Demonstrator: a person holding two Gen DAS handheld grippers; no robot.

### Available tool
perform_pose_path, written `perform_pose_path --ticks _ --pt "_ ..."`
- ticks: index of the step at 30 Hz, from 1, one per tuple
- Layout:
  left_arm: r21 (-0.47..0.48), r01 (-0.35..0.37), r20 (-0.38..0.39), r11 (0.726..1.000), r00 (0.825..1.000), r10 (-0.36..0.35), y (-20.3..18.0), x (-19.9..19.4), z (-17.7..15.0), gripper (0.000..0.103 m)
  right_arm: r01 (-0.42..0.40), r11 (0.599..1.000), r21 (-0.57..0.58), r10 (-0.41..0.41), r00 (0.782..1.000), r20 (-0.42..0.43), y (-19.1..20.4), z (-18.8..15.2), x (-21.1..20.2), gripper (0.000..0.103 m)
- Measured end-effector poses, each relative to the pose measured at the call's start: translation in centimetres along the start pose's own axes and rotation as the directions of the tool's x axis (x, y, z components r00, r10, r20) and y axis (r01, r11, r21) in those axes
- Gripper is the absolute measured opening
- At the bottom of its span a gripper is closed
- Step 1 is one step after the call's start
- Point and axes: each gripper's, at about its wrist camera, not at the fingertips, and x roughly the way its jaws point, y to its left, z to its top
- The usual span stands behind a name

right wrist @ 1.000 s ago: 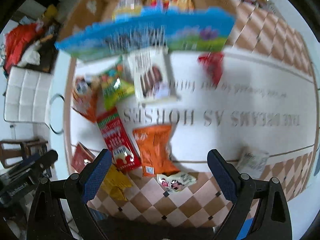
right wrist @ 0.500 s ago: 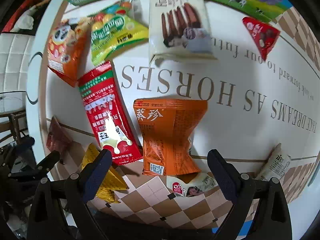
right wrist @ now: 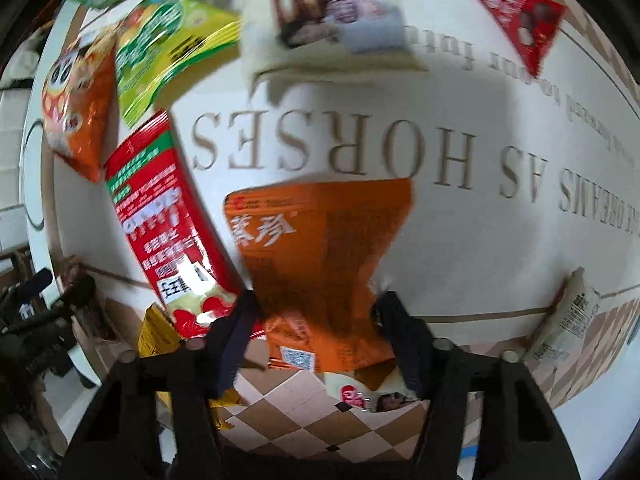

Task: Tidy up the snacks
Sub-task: 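Grasp the dark red pack with the left tool while the right tool grasps the orange pack, then carry both packs into the box and open both tools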

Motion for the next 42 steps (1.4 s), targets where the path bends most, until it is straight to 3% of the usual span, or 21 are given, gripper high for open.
perform_pose_path --ticks 6,13,18,25,36,42 --pt "-0.020 0.035 -0.035 0.999 0.999 -0.036 1.3 0.6 0.2 0.086 -0.008 1.000 0.025 0.008 1.000 -0.004 -1.4 0.0 0.4 0.062" --pt "-0.050 0.013 -0.042 0.999 0.999 -0.015 0.7 1.2 1.4 0.084 0.027 1.000 0.012 -0.027 1.000 -0.005 -0.3 0.9 -0.2 0.062" --pt "-0.068 -0.007 -0.005 0.998 1.000 0.006 -0.3 0.2 1.5 0.057 0.054 0.998 0.023 -0.054 0.998 0.013 0.9 0.6 -0.2 0.061" --pt "-0.055 -0.001 0.023 0.998 1.000 0.003 -2.1 -1.2 1.2 0.045 0.025 0.999 0.036 -0.026 0.999 0.047 0.8 -0.4 -1.2 0.046" --pt "0.014 0.103 0.130 0.995 0.986 -0.104 -6.4 -8.7 2.0 0.045 -0.109 0.993 0.053 0.104 0.991 0.078 -0.4 -2.3 -4.9 0.038" --pt "0.129 0.179 0.255 0.975 0.945 -0.207 -9.5 -17.5 3.9 0.045 -0.211 0.977 0.021 0.205 0.963 0.176 -0.8 -2.6 -11.6 0.038"
